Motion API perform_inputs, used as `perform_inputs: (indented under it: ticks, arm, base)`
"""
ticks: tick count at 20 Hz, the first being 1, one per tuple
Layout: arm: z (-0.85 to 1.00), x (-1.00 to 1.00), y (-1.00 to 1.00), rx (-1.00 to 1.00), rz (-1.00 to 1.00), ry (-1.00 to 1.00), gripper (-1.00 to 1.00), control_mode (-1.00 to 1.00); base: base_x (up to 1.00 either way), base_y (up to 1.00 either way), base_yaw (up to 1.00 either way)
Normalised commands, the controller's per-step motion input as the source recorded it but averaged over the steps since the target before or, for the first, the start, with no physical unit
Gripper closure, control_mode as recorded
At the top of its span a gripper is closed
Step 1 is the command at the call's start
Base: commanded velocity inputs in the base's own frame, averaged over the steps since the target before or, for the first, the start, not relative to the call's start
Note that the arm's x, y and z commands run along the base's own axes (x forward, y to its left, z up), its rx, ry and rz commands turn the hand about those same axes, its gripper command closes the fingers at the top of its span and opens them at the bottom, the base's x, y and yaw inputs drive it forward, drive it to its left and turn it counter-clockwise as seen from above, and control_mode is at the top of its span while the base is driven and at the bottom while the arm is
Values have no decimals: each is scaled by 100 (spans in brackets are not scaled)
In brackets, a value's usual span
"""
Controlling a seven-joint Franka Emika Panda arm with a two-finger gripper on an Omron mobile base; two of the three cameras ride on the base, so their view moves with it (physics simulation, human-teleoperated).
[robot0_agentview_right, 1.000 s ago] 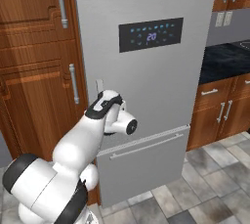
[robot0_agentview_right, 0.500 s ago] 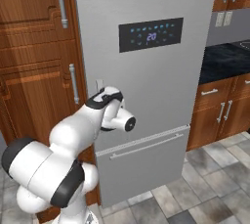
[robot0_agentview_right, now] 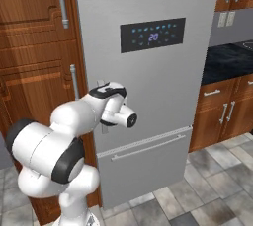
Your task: Open the fridge, grab two sodas, and place both sodas inside the bowl with ice on the dining counter.
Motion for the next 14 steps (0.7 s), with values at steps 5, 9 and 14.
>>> perform_inputs:
  ticks: [5, 9, 14]
  arm:
    - [-4, 21, 0, 0, 0, 0, -100, -100]
    - [-6, 19, 6, 0, 0, 0, -100, -100]
    - [-5, 16, 14, 0, 0, 0, -100, -100]
  base:
    - [0, 0, 0]
    - [0, 0, 0]
    - [0, 0, 0]
